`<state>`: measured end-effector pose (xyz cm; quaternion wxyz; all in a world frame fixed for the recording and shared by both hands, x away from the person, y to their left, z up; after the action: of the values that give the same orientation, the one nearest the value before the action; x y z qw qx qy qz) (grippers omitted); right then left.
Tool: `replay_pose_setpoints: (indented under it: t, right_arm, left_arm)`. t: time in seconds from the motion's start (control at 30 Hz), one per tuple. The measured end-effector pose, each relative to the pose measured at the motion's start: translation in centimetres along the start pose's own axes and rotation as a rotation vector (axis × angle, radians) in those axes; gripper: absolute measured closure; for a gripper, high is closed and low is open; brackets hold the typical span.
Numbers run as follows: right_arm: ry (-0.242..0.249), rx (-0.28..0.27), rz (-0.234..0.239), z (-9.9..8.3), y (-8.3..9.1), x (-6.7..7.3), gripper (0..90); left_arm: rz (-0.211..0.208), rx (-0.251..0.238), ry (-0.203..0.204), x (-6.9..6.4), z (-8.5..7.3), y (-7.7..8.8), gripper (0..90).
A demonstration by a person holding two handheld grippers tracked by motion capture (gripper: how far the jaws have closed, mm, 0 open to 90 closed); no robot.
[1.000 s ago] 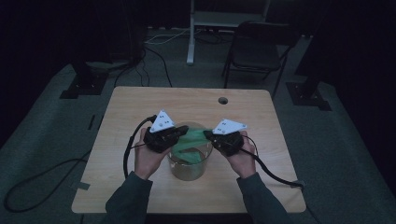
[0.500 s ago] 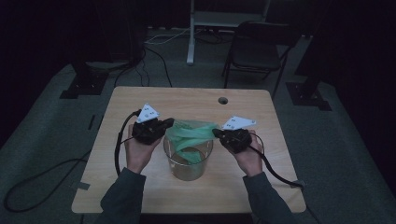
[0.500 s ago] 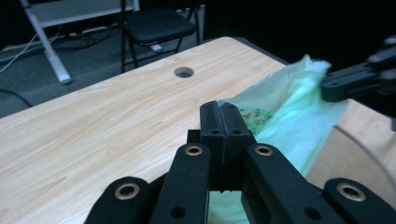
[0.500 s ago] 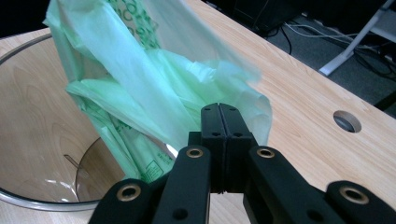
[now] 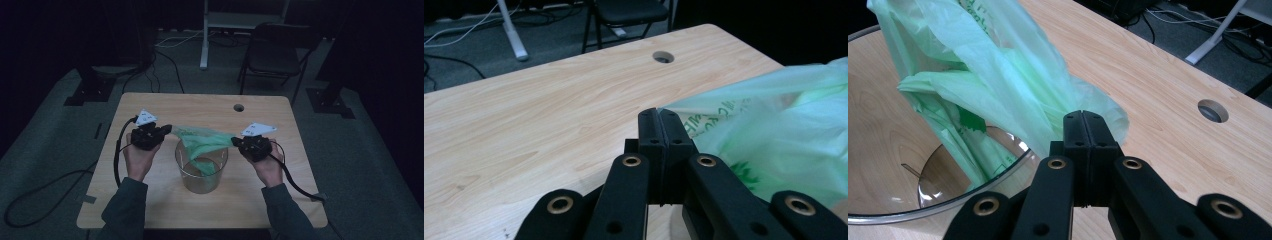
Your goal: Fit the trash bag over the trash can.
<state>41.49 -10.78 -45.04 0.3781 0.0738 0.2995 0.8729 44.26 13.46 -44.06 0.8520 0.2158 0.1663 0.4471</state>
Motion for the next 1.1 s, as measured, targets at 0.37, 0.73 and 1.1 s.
replay_pose_setpoints:
  t: [0.37, 0.73, 1.1]
  right_arm:
    - [-0.011, -0.027, -0.014, 0.8, 0.9, -0.6, 89.8]
    - [-0.028, 0.01, -0.016, 0.1, -0.1, -1.0, 89.8]
    - [-0.038, 0.095, 0.01, -1.9, -1.6, -0.8, 89.8]
  left_arm:
    - [0.028, -0.004, 0.016, 1.0, -0.1, 0.2, 89.9]
    - [0.062, 0.062, 0.054, 2.8, -1.9, -1.0, 89.9]
    - [0.068, 0.165, 0.042, 3.5, -3.9, -2.8, 89.9]
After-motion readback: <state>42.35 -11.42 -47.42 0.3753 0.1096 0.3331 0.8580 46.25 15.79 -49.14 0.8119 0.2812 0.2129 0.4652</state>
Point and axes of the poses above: each handheld gripper's, and its own axes: y roughly backward along the jaws, z roughly out of its top, x roughly to its left, the point moved 10 cm from there along -y, roughly forward along the jaws, and after that the axes turned 1 degree about y, right-handed, at the moved point
